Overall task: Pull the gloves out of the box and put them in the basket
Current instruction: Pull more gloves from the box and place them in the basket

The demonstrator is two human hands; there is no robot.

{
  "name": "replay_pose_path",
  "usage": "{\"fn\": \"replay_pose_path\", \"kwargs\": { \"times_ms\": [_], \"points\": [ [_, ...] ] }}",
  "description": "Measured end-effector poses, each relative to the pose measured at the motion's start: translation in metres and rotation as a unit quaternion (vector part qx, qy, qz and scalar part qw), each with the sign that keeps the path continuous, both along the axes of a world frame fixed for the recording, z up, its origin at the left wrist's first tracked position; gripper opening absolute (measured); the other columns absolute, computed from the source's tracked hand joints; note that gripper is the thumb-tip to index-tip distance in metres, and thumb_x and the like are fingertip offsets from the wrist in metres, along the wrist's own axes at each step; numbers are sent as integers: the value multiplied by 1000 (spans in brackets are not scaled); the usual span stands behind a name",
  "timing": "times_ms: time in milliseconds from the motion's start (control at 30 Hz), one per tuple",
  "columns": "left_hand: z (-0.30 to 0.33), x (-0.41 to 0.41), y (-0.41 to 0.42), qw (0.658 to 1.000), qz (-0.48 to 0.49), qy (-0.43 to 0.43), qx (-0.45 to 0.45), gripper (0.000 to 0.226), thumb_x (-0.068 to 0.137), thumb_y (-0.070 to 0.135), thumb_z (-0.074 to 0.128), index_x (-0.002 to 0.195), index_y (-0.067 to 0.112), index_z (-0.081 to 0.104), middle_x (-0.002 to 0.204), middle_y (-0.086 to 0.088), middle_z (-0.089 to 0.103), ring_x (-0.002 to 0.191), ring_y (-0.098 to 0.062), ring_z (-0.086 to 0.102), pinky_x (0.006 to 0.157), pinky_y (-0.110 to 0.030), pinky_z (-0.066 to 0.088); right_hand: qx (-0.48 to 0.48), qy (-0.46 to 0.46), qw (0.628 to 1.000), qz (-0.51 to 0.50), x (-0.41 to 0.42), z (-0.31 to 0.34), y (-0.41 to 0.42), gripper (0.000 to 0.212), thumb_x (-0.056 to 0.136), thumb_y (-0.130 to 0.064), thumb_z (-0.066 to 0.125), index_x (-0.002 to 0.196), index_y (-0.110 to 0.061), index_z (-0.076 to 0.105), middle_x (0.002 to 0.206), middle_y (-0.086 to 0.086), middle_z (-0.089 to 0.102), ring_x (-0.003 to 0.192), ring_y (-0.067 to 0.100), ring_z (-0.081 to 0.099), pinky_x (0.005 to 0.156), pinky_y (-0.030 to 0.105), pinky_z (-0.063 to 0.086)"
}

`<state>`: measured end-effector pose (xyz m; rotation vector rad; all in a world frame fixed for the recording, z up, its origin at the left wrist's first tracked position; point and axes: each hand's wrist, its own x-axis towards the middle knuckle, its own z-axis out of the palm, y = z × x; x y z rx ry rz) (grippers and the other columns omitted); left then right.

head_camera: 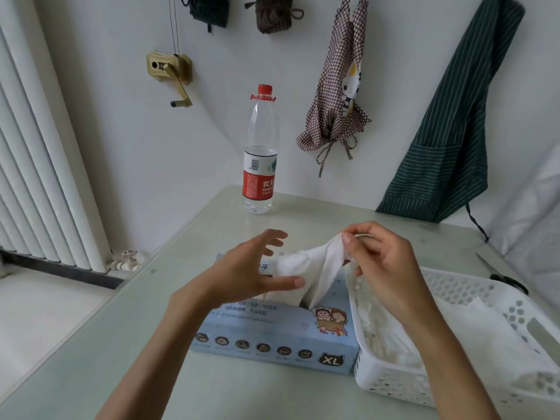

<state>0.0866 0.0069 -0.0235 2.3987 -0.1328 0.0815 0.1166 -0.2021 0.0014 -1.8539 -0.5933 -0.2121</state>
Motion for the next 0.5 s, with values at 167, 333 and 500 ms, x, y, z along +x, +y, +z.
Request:
{"fn": "replay_pose_path", "kwargs": {
  "times_ms": [167,333,500],
  "points": [
    [6,5,0,991,67,-113,24,24,79,42,69,93,22,67,97,15,68,83,-1,63,80,-37,55,25,26,999,-25,-1,-5,6,11,93,-32,56,95,-22,61,73,1,68,60,0,57,59,13,42],
    [7,3,6,989,46,-108,-94,12,85,28,67,90,21,74,88,10,73,79,-6,69,77,-38,58,-161,71,984,-27,-3,-18,13,60,68,-68,58,117,-34,50,105,-19,58,89,-3,56,71,14,44],
    [11,0,13,989,50,-104,-95,17,87,31,62,94,22,75,90,10,73,78,-6,69,77,-34,58,-66,28,996,-56,6,-17,3,4,86,-27,68,86,-25,71,80,-12,71,75,-4,65,71,12,50]
  ]
}}
